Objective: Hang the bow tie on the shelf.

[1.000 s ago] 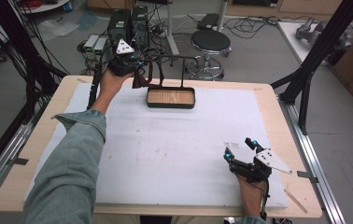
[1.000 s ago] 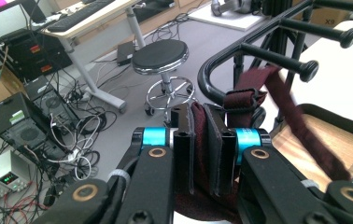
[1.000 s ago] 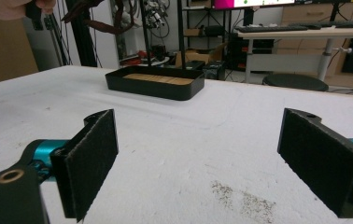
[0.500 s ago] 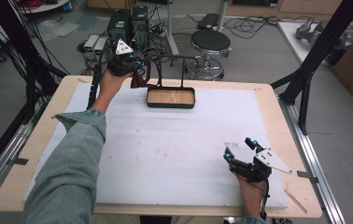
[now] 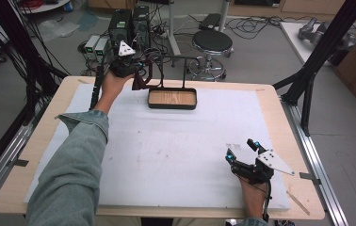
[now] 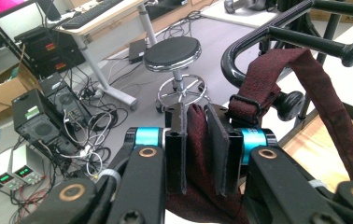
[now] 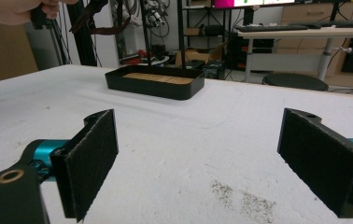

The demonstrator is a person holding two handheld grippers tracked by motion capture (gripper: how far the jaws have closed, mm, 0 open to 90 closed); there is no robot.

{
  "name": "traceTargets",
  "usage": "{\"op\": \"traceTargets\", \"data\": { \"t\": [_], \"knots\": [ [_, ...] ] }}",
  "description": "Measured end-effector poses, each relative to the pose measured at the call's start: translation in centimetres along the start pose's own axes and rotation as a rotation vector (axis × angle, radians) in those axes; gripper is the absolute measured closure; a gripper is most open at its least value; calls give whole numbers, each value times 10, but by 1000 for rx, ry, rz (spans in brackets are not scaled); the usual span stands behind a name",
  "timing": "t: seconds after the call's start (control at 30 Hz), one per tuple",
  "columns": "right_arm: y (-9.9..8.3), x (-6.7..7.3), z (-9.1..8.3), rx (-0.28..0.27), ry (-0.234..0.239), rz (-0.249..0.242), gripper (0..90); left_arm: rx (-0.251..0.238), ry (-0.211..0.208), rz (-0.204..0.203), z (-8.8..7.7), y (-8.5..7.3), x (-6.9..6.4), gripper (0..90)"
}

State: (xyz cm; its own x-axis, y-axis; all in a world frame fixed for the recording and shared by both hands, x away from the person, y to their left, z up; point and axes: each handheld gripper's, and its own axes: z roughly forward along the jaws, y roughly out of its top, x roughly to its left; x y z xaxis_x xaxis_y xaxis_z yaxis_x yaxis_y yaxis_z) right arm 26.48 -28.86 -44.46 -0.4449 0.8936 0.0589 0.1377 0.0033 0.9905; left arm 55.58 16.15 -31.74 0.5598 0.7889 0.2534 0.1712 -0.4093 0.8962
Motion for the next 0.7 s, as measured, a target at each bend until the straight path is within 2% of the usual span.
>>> {"op": "traceTargets", "data": {
  "t": [0.23,0.43,0.7],
  "knots": [
    [0,0,0,-1,1,-3,113,7,17,6,-3,2,0,718],
    [0,0,0,-1,2,-2,113,-6,33,6,-11,6,1,699],
    [0,0,0,0,3,-1,113,-42,49,-12,-36,10,6,647]
  ]
}}
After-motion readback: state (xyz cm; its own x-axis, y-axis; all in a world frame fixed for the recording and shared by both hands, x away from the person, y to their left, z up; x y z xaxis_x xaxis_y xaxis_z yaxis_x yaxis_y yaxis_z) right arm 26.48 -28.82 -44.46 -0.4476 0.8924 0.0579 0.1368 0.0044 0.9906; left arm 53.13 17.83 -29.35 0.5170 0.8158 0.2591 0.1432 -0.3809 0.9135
